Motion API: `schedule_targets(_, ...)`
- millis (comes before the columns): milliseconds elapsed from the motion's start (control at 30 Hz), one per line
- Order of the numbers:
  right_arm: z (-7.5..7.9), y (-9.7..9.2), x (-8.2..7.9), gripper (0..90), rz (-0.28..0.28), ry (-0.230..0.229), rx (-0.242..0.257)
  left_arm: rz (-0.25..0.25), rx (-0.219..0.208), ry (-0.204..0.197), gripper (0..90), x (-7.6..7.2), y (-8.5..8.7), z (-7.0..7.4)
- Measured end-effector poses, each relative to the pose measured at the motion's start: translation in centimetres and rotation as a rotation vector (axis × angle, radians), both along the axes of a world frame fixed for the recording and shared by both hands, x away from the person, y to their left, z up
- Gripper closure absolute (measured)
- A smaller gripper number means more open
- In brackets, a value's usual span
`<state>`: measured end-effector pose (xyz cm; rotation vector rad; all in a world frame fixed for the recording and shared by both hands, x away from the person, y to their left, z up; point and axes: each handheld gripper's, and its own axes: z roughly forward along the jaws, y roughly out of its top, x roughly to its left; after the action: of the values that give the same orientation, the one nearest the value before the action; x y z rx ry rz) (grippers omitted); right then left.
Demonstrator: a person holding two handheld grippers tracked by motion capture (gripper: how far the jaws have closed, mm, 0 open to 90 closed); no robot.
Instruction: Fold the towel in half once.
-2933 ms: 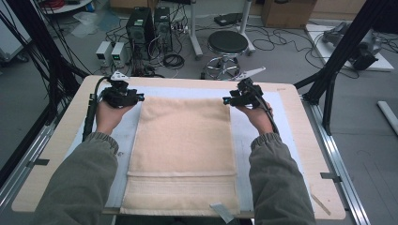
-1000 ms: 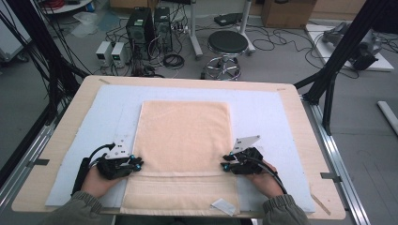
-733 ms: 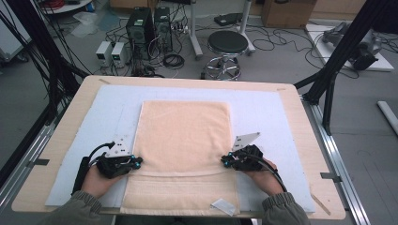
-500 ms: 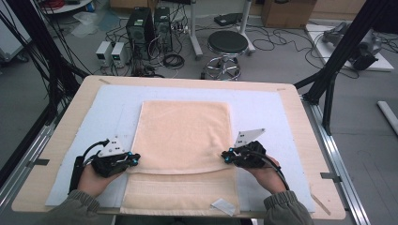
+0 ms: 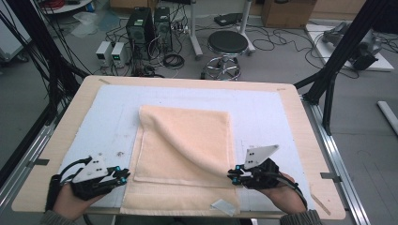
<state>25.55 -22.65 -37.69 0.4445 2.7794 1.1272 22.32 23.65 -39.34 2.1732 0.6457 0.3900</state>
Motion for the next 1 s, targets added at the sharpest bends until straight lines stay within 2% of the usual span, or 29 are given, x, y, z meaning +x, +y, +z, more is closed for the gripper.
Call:
schedule_targets(100,-1.7,-0.1,0.7,80.9,-0.018,0.030,0.011,-0.015,-0.002,0.009,71.5,1.1,-1.0,-1.5)
schedule_targets(267,-2.4,-0.5,1.4,81.2,-0.048,0.040,0.040,-0.033,0.034,0.061,62.0,3.6,-2.7,-3.2)
schedule_targets(333,-2.5,-0.6,1.5,81.2,-0.051,0.039,0.041,-0.051,0.054,0.086,61.9,4.1,-3.2,-3.7)
schedule_targets(367,-2.6,-0.6,1.5,81.2,-0.050,0.034,0.041,-0.062,0.057,0.088,64.7,4.2,-3.4,-3.9)
schedule_targets(433,-2.7,-0.5,1.5,81.2,-0.053,0.030,0.044,-0.063,0.062,0.073,77.1,3.9,-3.5,-4.0)
schedule_targets(533,-2.8,-0.4,1.5,81.4,-0.056,0.025,0.049,-0.056,0.082,0.063,85.4,3.7,-3.7,-3.8)
schedule_targets(700,-2.5,-0.2,1.1,81.7,-0.051,0.012,0.070,-0.038,0.058,0.044,86.7,2.9,-3.1,-2.7)
schedule_targets(767,-2.1,-0.1,0.8,81.8,-0.043,0.005,0.072,-0.040,0.038,0.023,86.7,2.0,-2.6,-1.8)
schedule_targets(1000,-0.6,0.4,-1.0,82.0,-0.015,-0.019,0.093,-0.044,0.028,-0.024,86.7,-1.8,-0.7,0.7)
